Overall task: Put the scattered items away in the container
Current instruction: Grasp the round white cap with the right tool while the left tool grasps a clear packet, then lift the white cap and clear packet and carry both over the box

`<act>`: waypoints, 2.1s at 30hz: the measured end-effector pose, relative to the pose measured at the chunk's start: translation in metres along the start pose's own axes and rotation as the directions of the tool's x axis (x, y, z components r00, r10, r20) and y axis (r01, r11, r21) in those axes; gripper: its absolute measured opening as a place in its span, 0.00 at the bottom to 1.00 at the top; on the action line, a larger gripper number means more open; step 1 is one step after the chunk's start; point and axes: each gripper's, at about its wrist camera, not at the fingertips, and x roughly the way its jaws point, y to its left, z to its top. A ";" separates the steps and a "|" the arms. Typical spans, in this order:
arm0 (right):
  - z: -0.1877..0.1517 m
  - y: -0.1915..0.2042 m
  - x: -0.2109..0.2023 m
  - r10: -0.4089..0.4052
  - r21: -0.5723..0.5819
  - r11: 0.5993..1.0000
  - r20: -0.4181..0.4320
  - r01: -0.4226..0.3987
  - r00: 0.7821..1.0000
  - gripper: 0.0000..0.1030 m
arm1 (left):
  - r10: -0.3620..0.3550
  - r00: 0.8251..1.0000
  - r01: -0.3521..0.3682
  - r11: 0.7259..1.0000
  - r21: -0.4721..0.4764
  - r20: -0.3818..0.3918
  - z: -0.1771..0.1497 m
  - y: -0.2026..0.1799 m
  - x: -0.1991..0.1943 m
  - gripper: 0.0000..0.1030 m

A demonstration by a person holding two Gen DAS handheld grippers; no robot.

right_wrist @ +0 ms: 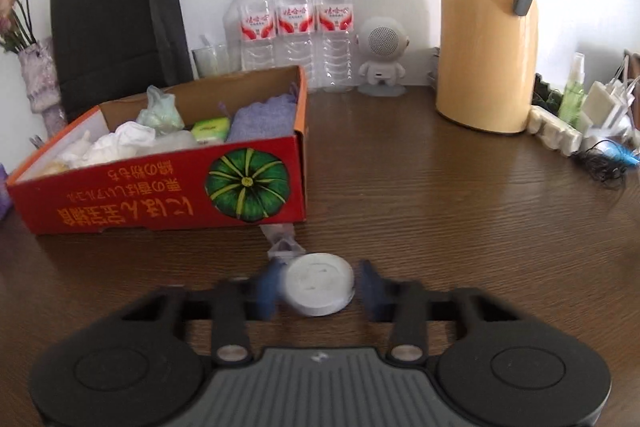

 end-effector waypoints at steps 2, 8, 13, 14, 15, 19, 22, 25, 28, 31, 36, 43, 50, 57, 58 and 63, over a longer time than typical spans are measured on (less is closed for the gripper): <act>-0.002 -0.007 -0.006 -0.057 0.017 0.998 0.028 0.057 0.998 0.03 | -0.069 0.997 0.069 0.998 -0.006 -0.018 0.011 -0.010 0.016 0.95; -0.008 -0.039 -0.021 -0.098 0.129 0.988 0.085 0.086 0.992 0.07 | -0.187 0.974 0.188 0.982 -0.006 -0.130 0.030 -0.056 0.083 0.75; -0.014 -0.057 -0.035 -0.047 0.223 0.975 0.133 0.016 0.990 0.36 | -0.209 0.953 0.196 0.977 -0.083 -0.218 0.037 -0.087 0.132 0.66; -0.013 -0.057 -0.037 -0.052 0.229 0.973 0.143 0.018 0.988 0.39 | -0.219 0.947 0.201 0.975 -0.096 -0.236 0.037 -0.093 0.140 0.66; -0.013 -0.056 -0.039 -0.053 0.234 0.972 0.153 0.015 0.987 0.39 | -0.219 0.943 0.201 0.975 -0.097 -0.249 0.036 -0.099 0.148 0.61; -0.012 -0.053 -0.047 -0.064 0.220 0.975 0.183 0.023 0.981 0.45 | -0.176 0.942 0.157 0.984 -0.087 -0.287 0.027 -0.109 0.165 0.25; -0.011 -0.053 -0.048 -0.055 0.219 0.976 0.170 0.017 0.984 0.46 | -0.170 0.943 0.153 0.985 -0.080 -0.285 0.025 -0.106 0.162 0.16; -0.010 -0.049 -0.045 -0.010 0.197 0.980 0.150 -0.020 0.989 0.48 | -0.164 0.949 0.138 0.984 -0.112 -0.269 0.025 -0.091 0.148 0.15; -0.011 -0.036 -0.039 0.042 0.128 0.990 0.120 -0.058 0.992 0.57 | -0.135 0.962 0.110 0.987 -0.117 -0.238 0.023 -0.069 0.123 0.15; -0.007 -0.013 -0.021 0.048 0.004 0.999 0.034 -0.048 0.998 0.56 | -0.097 0.969 0.067 0.988 -0.138 -0.229 0.016 -0.044 0.097 0.15; -0.008 0.000 -0.003 0.007 -0.062 0.998 -0.017 -0.008 1.000 0.47 | -0.083 0.974 0.041 0.979 -0.199 -0.212 0.011 -0.010 0.064 0.15; -0.004 -0.014 0.000 0.008 -0.003 1.000 -0.004 -0.008 1.000 0.37 | -0.061 0.972 0.019 0.983 -0.181 -0.228 0.009 0.001 0.044 0.15; -0.007 -0.005 -0.013 0.027 -0.028 0.999 0.063 -0.025 0.998 0.37 | -0.053 0.981 0.023 0.987 -0.158 -0.185 0.010 -0.012 0.013 0.15; -0.007 0.000 -0.022 0.034 -0.035 0.999 0.102 -0.031 0.994 0.37 | -0.034 0.983 0.006 0.988 -0.155 -0.180 0.008 -0.011 -0.006 0.15; -0.007 -0.001 -0.022 0.032 -0.029 0.999 0.100 -0.029 0.994 0.37 | -0.034 0.983 0.006 0.988 -0.155 -0.178 0.007 -0.010 -0.008 0.15; -0.008 -0.002 -0.025 0.037 -0.024 0.999 0.112 -0.035 0.993 0.37 | -0.025 0.986 -0.002 0.987 -0.158 -0.165 0.007 -0.006 -0.015 0.15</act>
